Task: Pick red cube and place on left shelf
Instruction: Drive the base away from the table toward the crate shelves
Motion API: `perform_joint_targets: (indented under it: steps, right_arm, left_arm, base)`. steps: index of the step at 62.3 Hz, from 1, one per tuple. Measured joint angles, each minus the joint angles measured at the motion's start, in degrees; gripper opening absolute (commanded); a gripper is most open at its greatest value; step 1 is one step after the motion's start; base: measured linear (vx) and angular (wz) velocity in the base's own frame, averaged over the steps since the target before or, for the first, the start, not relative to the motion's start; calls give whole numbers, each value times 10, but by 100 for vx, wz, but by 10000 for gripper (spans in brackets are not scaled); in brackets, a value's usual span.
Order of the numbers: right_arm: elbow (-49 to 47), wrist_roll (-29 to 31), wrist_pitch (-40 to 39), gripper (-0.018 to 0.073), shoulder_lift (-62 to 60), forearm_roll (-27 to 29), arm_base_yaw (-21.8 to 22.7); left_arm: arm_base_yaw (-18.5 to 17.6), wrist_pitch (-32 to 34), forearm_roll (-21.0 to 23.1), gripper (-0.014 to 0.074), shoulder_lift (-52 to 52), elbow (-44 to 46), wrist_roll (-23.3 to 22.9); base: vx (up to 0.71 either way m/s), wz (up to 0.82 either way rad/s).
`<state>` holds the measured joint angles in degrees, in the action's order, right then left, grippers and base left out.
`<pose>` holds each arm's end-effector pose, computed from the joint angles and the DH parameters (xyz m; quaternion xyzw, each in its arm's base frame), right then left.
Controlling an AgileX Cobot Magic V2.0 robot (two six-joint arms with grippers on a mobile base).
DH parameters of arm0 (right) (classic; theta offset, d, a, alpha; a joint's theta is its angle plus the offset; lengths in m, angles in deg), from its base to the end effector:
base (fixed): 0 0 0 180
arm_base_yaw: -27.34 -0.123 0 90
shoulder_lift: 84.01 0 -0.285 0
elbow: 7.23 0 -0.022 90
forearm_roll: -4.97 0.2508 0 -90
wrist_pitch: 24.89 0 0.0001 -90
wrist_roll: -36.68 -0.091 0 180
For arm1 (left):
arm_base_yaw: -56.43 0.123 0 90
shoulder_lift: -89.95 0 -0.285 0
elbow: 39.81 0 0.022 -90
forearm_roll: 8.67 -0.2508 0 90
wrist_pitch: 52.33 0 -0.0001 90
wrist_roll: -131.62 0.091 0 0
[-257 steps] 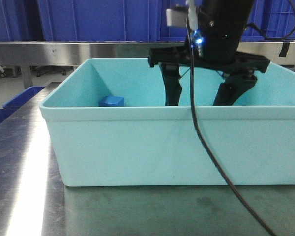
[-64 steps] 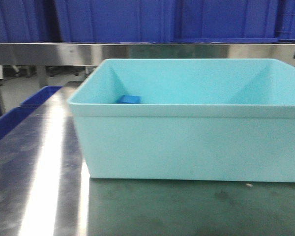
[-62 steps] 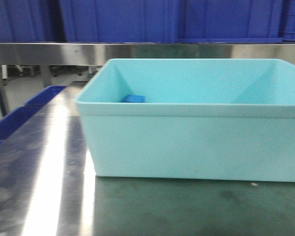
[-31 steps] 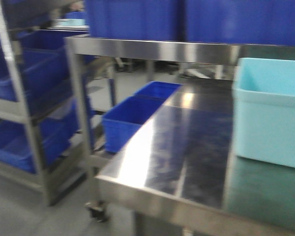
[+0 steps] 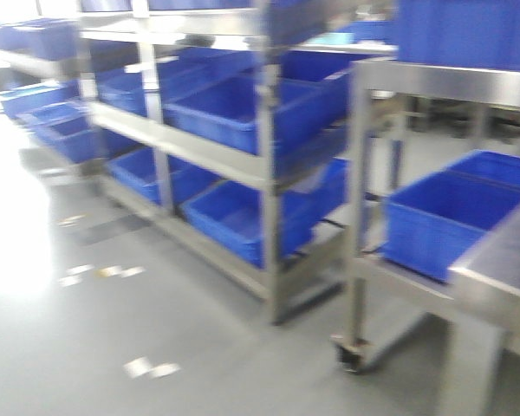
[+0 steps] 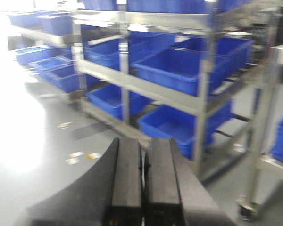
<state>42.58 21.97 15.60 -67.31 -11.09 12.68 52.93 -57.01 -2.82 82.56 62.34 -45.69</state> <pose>0.0374 -0.0071 0.3005 -0.0311 0.7960 0.0177 0.6043 0.0563 -0.0042 0.2025 0.0052 0.7064 -0.0439 0.7064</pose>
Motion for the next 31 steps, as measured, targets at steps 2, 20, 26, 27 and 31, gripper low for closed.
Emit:
perform_joint_targets:
  steps: [2, 20, 26, 27, 31]
  right_arm:
    - [0, 0, 0, 52, 0, 0, 0]
    - [0, 0, 0, 52, 0, 0, 0]
    - [0, 0, 0, 52, 0, 0, 0]
    - [0, 0, 0, 52, 0, 0, 0]
    - [0, 0, 0, 52, 0, 0, 0]
  left_arm:
    - [0, 0, 0, 101, 0, 0, 0]
    - [0, 0, 0, 101, 0, 0, 0]
    - [0, 0, 0, 101, 0, 0, 0]
    - [0, 0, 0, 101, 0, 0, 0]
    - [0, 0, 0, 101, 0, 0, 0]
  base:
    - [-13, 77]
    - [-13, 87]
    - [-11, 92]
    - [-8, 104]
    - [-6, 100]
